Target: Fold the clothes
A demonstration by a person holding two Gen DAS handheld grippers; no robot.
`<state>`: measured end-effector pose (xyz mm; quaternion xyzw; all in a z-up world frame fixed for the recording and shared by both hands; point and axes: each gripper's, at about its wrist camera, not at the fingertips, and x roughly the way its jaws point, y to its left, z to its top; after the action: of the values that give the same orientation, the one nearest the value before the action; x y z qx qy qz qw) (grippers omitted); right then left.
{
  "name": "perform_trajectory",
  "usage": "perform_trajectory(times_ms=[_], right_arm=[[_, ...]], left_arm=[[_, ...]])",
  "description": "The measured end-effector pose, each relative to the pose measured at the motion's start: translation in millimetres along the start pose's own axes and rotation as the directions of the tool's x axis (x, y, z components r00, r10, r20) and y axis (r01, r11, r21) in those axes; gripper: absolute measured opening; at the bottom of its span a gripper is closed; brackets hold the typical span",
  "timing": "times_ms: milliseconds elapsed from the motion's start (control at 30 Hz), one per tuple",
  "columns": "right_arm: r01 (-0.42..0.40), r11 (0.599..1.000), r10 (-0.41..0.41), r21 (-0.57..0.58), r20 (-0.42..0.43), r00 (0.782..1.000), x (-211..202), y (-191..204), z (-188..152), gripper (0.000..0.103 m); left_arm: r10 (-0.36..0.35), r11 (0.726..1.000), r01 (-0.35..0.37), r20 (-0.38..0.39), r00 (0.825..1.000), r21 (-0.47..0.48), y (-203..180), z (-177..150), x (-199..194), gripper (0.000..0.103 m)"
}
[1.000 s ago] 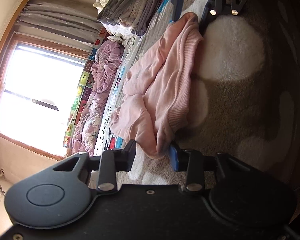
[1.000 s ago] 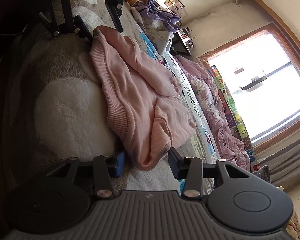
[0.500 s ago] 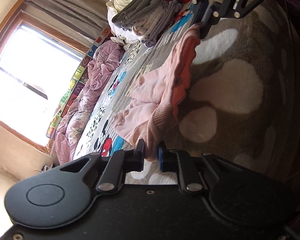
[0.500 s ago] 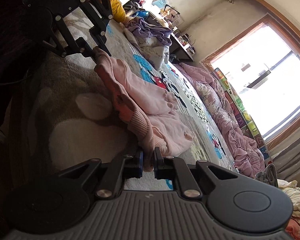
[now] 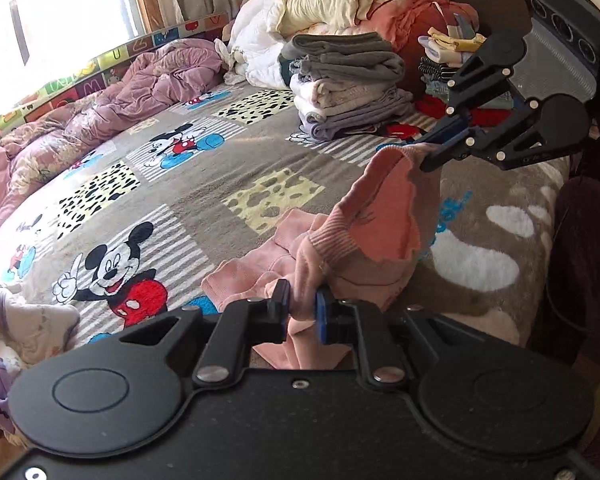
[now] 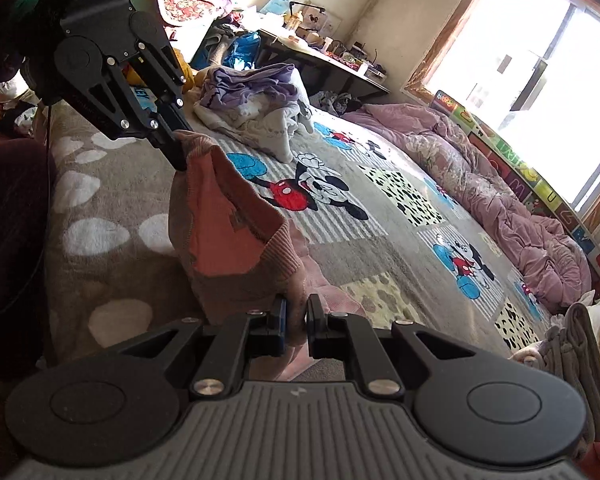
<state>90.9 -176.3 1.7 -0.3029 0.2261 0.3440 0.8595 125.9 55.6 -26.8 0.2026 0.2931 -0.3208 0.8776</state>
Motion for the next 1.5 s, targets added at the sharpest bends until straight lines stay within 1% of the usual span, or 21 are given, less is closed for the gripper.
perform_trajectory(times_ms=[200, 300, 433, 567, 633, 700, 767, 800, 833, 900, 933, 967, 1067, 1100, 1167, 1200, 1233, 1267, 1300, 1400, 1500], right_arm=[[-0.068, 0.987, 0.076, 0.146, -0.049, 0.996, 64.9, -66.3, 9.9, 0.012], [-0.105, 0.969, 0.124, 0.223, -0.07, 0.99, 100.0, -94.9, 6.4, 0.012], [-0.147, 0.949, 0.176, 0.28, -0.083, 0.981, 138.4, -111.8, -3.1, 0.012], [-0.189, 0.924, 0.233, 0.333, -0.095, 0.968, 168.7, -123.6, -13.1, 0.012], [-0.208, 0.902, 0.265, 0.379, -0.103, 0.959, 182.3, -130.3, -20.6, 0.012], [-0.194, 0.879, 0.261, 0.435, -0.1, 0.96, 189.1, -137.7, -26.8, 0.016], [-0.134, 0.849, 0.197, 0.511, -0.07, 0.978, 191.1, -145.6, -34.9, 0.026], [-0.104, 0.83, 0.152, 0.548, -0.043, 0.987, 189.3, -150.3, -38.9, 0.034], [-0.094, 0.811, 0.122, 0.577, -0.01, 0.992, 183.7, -149.9, -43.4, 0.037], [-0.085, 0.77, 0.065, 0.632, 0.055, 0.996, 171.0, -146.8, -52.7, 0.037], [-0.083, 0.774, 0.037, 0.628, 0.086, 0.996, 164.6, -144.5, -56.9, 0.037], [-0.077, 0.792, 0.011, 0.606, 0.111, 0.994, 157.9, -135.7, -58.7, 0.036], [-0.062, 0.866, -0.038, 0.495, 0.189, 0.981, 144.3, -100.8, -60.3, 0.036], [-0.054, 0.893, -0.037, 0.447, 0.192, 0.981, 148.2, -89.7, -60.1, 0.033], [-0.019, 0.914, -0.032, 0.405, 0.117, 0.993, 170.5, -79.6, -58.8, 0.032], [-0.018, 0.903, -0.025, 0.428, 0.094, 0.995, 180.9, -81.3, -61.6, 0.032], [-0.044, 0.874, 0.0, 0.484, 0.09, 0.996, 190.9, -87.7, -67.5, 0.033], [-0.077, 0.839, 0.031, 0.538, 0.094, 0.995, 199.5, -94.0, -73.9, 0.033], [-0.091, 0.818, 0.047, 0.568, 0.092, 0.995, 206.5, -93.6, -79.7, 0.033], [-0.131, 0.76, 0.065, 0.637, 0.127, 0.99, 213.4, -95.9, -95.8, 0.033], [-0.168, 0.714, 0.085, 0.68, 0.154, 0.984, 214.8, -99.1, -106.5, 0.033]], left_arm=[[-0.081, 0.99, 0.073, -0.059, 0.995, -0.123, 59.5, 23.5, 47.8, 0.012], [-0.108, 0.983, 0.092, -0.09, 0.99, -0.161, 81.6, 23.1, 72.7, 0.012], [-0.153, 0.965, 0.122, -0.117, 0.981, -0.233, 108.4, 12.9, 102.4, 0.012], [-0.202, 0.937, 0.153, -0.13, 0.971, -0.314, 129.9, 0.9, 126.7, 0.012], [-0.231, 0.915, 0.172, -0.123, 0.965, -0.365, 138.0, -3.5, 135.9, 0.012], [-0.255, 0.877, 0.192, -0.086, 0.963, -0.441, 148.1, -8.7, 141.1, 0.014], [-0.163, 0.824, 0.132, -0.008, 0.987, -0.551, 159.8, -17.8, 137.7, 0.026], [-0.127, 0.8, 0.113, 0.018, 0.992, -0.589, 162.2, -22.3, 134.9, 0.026], [-0.065, 0.784, 0.071, 0.032, 0.997, -0.616, 159.4, -27.1, 130.0, 0.026], [0.0, 0.828, 0.045, 0.08, 0.997, -0.56, 136.3, -28.6, 116.2, 0.026], [0.032, 0.847, 0.029, 0.106, 0.994, -0.53, 124.7, -29.3, 109.3, 0.026], [0.062, 0.866, 0.013, 0.132, 0.989, -0.501, 113.1, -30.0, 102.4, 0.026], [0.085, 0.912, 0.004, 0.2, 0.976, -0.41, 84.8, -33.4, 99.7, 0.026], [0.094, 0.914, -0.003, 0.204, 0.975, -0.407, 83.8, -33.4, 105.1, 0.026], [0.096, 0.901, -0.02, 0.154, 0.983, -0.433, 91.2, -33.4, 126.3, 0.026], [0.097, 0.894, -0.032, 0.123, 0.988, -0.446, 95.9, -34.6, 138.7, 0.026], [0.076, 0.887, -0.025, 0.092, 0.993, -0.462, 100.1, -37.0, 150.1, 0.026], [0.079, 0.888, -0.041, 0.064, 0.995, -0.457, 99.6, -41.1, 158.2, 0.026], [0.083, 0.89, -0.057, 0.036, 0.996, -0.452, 98.9, -45.2, 166.2, 0.026], [0.069, 0.861, -0.024, 0.069, 0.995, -0.508, 102.8, -56.5, 167.6, 0.026], [0.075, 0.862, -0.026, 0.077, 0.994, -0.506, 98.6, -62.1, 169.8, 0.026]])
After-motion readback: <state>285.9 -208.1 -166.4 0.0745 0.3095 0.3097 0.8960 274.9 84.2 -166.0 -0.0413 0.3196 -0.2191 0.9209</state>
